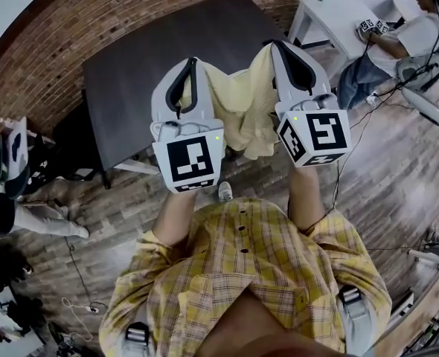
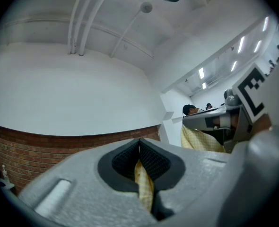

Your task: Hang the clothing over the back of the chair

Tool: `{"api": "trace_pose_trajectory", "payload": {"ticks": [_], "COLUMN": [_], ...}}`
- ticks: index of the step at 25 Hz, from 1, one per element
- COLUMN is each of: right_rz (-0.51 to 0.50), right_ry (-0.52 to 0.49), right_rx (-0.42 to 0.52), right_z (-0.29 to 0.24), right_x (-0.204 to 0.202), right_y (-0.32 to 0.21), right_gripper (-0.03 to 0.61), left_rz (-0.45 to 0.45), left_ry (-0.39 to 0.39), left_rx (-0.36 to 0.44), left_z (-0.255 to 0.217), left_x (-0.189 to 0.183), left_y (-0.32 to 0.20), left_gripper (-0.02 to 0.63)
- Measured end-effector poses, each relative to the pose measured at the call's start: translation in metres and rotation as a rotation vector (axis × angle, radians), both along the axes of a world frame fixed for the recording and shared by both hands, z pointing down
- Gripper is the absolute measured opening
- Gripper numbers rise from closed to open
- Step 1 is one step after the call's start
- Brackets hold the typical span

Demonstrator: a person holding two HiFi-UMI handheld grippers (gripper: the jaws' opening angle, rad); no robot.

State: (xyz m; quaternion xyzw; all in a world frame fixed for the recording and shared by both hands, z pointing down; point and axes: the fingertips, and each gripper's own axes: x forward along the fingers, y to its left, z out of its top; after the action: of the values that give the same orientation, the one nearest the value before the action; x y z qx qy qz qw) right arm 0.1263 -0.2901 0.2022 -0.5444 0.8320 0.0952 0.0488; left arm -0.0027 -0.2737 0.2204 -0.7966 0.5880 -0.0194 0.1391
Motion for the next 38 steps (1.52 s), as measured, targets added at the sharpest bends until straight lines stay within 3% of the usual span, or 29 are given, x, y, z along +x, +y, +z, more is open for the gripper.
{"api": "trace_pose_trajectory", "payload": {"ticks": [18, 38], "right_rz": [-0.008, -0.169], "right_ry": [0.005, 0.008], "right_rx": [0.061, -0.098], "right_z": [-0.042, 0.023], "right_x": [-0.026, -0.04], "right_y": [-0.097, -0.174], "right_gripper": [0.009, 0.009], "left_rz": [-0.016, -0.145], "left_ry": [0.022, 0.034], "left_rx": [0.049, -0.127], "left_z": [-0.038, 0.022], "left_x": [-0.032, -0.035], "left_y": [-0.091, -0.157], "left_gripper": [0.005, 0.005]}}
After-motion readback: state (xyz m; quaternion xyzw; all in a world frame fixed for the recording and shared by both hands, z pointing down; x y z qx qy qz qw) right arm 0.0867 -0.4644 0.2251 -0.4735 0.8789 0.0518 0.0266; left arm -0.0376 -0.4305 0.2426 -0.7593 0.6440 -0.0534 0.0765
